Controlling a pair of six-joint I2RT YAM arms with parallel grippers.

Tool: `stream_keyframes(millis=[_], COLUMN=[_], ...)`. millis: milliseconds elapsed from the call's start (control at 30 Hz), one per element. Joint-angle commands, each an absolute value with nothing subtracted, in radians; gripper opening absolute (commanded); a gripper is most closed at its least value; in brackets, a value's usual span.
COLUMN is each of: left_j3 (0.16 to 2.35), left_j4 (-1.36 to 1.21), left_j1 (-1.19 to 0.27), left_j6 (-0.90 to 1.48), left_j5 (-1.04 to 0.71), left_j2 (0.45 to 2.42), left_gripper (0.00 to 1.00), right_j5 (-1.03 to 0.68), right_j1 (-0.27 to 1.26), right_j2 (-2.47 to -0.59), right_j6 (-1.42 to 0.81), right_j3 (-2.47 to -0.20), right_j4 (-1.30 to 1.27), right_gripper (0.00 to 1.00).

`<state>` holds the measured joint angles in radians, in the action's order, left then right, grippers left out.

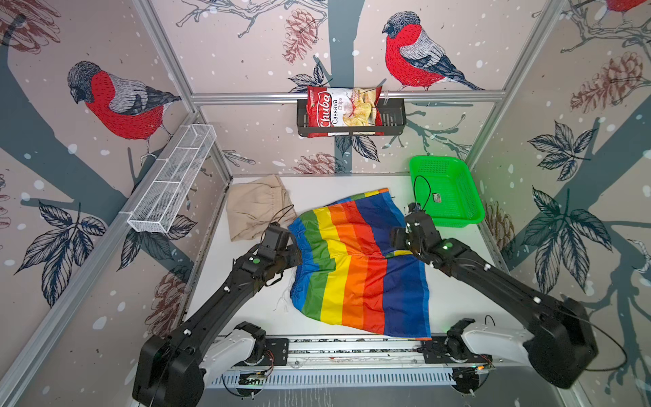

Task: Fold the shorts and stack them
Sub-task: 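Reach both grippers to the near waistband and leg hem of the shorts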

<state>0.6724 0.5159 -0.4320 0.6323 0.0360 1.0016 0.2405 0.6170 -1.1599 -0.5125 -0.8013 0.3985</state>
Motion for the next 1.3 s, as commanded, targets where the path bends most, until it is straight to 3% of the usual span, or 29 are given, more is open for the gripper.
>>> stream_keyframes(millis=[0,100,233,633,933,1100,1267], left_j3=[0.635,0.596,0.528,0.395,0.297,0.289,0.273], left_j4=[0.515,0.534,0.516,0.566,0.515,0.499,0.457], left_j1=[-0.475,-0.485,-0.542,-0.700,-0.728,-0.729,-0.729], left_j6=[0.664,0.699,0.781,0.899,0.933,0.934,0.943], left_j5=[0.017,-0.013,-0.106,-0.132,-0.149,-0.136,-0.128], left_j2=[0.959,0.951,0.934,0.821,0.821,0.829,0.872], left_gripper=[0.60,0.61,0.72,0.88,0.88,0.88,0.71], right_j5=[0.208,0.160,0.163,0.056,0.043,0.004,-0.026], right_j1=[0.693,0.825,0.950,1.239,1.289,1.283,1.278], right_j2=[-1.092,-1.030,-0.997,-1.106,-1.156,-1.146,-1.161], right_j6=[-0.723,-0.844,-0.976,-1.217,-1.278,-1.262,-1.263], right_j3=[-0.728,-0.654,-0.639,-0.647,-0.615,-0.549,-0.466], right_j4=[0.675,0.716,0.800,0.984,0.966,0.856,0.703], right_gripper=[0.74,0.79,0.82,0.85,0.99,1.00,0.98])
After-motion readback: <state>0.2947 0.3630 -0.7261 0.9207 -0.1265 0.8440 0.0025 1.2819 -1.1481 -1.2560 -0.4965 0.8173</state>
